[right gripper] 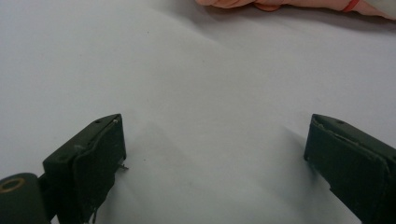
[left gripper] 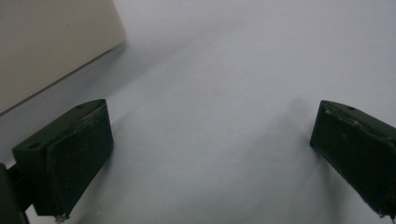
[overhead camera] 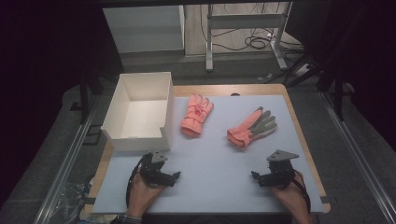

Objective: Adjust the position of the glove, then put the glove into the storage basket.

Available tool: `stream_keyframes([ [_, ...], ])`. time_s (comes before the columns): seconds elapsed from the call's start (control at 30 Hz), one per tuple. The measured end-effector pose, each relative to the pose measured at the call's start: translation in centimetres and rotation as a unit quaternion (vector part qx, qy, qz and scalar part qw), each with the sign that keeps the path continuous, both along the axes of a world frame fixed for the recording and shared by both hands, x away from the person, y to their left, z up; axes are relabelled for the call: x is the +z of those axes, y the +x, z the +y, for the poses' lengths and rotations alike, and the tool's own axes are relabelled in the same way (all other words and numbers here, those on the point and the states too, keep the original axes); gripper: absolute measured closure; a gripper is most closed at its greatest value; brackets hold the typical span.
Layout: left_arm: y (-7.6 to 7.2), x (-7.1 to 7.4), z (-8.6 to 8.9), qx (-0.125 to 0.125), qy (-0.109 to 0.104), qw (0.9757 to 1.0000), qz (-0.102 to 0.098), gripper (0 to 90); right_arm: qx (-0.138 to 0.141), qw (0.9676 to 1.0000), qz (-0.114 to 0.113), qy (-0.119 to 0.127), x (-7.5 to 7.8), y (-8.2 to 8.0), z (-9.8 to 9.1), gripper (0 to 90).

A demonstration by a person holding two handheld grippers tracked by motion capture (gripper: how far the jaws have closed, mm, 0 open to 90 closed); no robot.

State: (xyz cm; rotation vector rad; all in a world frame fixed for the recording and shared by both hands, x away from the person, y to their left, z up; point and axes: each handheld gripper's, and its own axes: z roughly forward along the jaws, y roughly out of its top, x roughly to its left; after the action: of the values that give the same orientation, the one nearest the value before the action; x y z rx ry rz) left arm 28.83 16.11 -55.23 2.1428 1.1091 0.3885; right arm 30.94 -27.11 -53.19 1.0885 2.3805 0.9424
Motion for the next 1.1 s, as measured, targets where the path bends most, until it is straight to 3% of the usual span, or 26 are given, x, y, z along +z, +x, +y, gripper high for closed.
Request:
stream_keyframes([
  [0.67, -0.01, -0.01, 0.00, 0.000, 0.000, 1.0000, 0.000, 0.0, 0.001, 1.0000, 0.002, -0.002, 0.10, 0.03, 0.01, 5.9],
  [0.87, -0.01, -0.01, 0.01, 0.000, 0.000, 1.0000, 0.000, 0.0, 0.000, 1.0000, 0.005, -0.005, 0.44, 0.02, 0.02, 12.8],
  [1.1, 0.00, 0.01, 0.04, -0.001, 0.002, 1.0000, 0.000, 0.0, -0.013, 0.9997, 0.011, 0.017, 0.83, 0.44, 0.08, 14.5],
])
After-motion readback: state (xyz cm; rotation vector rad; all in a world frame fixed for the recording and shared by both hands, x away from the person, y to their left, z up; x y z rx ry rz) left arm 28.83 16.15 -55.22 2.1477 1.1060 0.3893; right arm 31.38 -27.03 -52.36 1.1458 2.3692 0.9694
